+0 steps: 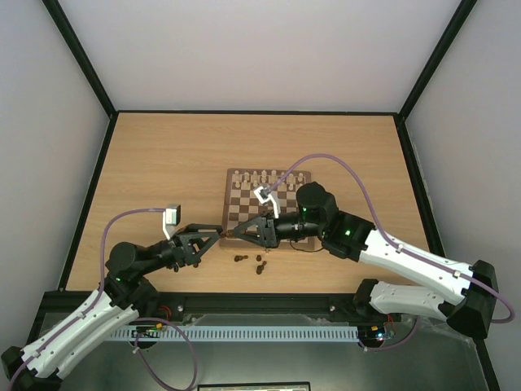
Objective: Set up the chess pieces on the board
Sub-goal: Pick up the chess piece at the center of the board.
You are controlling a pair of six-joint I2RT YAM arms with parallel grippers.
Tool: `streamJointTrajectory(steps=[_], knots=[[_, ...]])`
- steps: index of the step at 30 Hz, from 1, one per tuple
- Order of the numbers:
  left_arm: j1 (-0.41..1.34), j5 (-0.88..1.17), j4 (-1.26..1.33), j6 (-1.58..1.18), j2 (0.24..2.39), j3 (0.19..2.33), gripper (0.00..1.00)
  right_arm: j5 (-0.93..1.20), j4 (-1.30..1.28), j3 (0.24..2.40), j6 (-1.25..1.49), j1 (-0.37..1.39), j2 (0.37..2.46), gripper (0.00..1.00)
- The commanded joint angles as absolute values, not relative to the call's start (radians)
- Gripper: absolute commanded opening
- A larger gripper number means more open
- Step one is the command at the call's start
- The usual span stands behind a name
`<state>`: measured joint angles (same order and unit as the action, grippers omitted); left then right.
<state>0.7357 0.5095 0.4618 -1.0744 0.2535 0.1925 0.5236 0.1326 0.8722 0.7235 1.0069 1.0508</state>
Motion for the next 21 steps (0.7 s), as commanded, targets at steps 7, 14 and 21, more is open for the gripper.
streamJointTrajectory(steps=[7, 14, 21], knots=[[0.738, 0.521, 0.486, -1.078, 0.254, 0.179, 0.52, 0.553, 0.196, 0.913, 0.726, 0.991, 1.083, 0.09], [0.738, 0.52, 0.485, -1.076, 0.259, 0.179, 0.34, 0.556, 0.206, 0.902, 0.733, 0.976, 1.079, 0.09], [0.739, 0.513, 0.48, -1.074, 0.295, 0.179, 0.3, 0.566, 0.209, 0.899, 0.736, 0.968, 1.081, 0.09]])
